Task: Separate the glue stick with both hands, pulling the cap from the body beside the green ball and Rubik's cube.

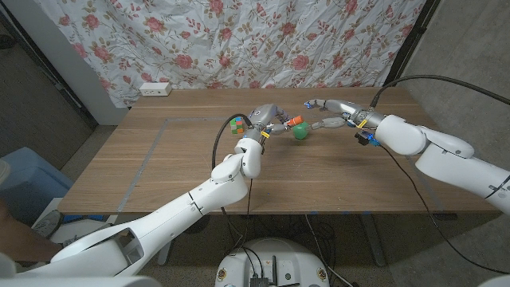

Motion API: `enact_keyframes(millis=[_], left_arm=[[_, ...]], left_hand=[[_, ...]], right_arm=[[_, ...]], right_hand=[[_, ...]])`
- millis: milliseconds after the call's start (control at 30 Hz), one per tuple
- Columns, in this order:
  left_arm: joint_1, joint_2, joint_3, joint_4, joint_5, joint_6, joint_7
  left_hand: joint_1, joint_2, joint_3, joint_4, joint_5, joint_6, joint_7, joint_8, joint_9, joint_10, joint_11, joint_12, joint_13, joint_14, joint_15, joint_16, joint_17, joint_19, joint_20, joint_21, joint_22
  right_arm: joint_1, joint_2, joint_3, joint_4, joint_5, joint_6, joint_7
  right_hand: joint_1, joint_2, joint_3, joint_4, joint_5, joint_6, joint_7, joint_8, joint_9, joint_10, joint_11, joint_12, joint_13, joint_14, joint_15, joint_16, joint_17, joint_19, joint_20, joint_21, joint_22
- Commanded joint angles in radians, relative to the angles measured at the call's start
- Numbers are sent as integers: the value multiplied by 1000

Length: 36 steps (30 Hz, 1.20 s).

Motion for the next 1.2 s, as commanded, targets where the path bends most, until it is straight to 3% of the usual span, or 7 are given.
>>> enact_keyframes(millis=[33, 200, 433, 867, 1200], left_arm=[[-11, 5, 18, 6, 12, -12, -2], [-9, 5, 19, 3, 19, -11, -4], [-9, 9, 21, 2, 28, -21, -4], [0, 10, 20, -7, 39, -24, -9], [5, 11, 16, -7, 41, -36, -10]], left_hand=[[14, 47, -3, 4, 4, 48, 32, 2, 17, 58, -54, 2, 5, 6, -135, 0, 5, 1, 7, 0, 4], [13, 48, -4, 4, 4, 48, 32, 1, 17, 58, -54, 2, 5, 5, -136, 0, 5, 1, 7, 0, 4], [12, 50, -5, 5, 5, 52, 33, 2, 17, 58, -54, 2, 5, 5, -136, 0, 5, 0, 8, 0, 4], [11, 53, -7, 4, 5, 52, 33, 1, 18, 59, -54, 2, 5, 6, -136, 0, 5, 0, 8, 0, 4], [10, 55, -9, 4, 5, 54, 32, 1, 18, 60, -54, 2, 6, 7, -135, 0, 5, 0, 8, 0, 4]], right_arm=[[9, 19, -28, -11, -58, -23, -32], [8, 33, -32, -4, -56, -23, -41], [13, 49, -45, 9, -65, -20, -50], [-6, 72, -47, 27, -81, -16, -102], [-25, 92, -42, 37, -90, -8, -154]], right_hand=[[21, -11, 8, 1, -5, 19, -1, 12, 3, 20, -2, 9, 5, 17, -6, 6, 3, 18, -12, 6, 2], [33, -17, 10, 4, -12, 41, 1, 23, 5, 35, -8, 13, 10, 35, -20, 12, 4, 30, -28, 7, 2], [50, -20, 13, 9, -21, 59, -7, 32, 8, 71, -14, 24, 17, 63, -23, 22, 5, 67, -7, 14, 2], [53, -33, 6, 19, -31, 134, -9, 63, 10, 149, -29, 44, 27, 118, -51, 41, 6, 113, -14, 14, 1], [66, -27, 6, 21, -30, 217, -34, 97, 10, 219, -56, 58, 34, 170, -72, 59, 5, 136, -22, 9, 1]])
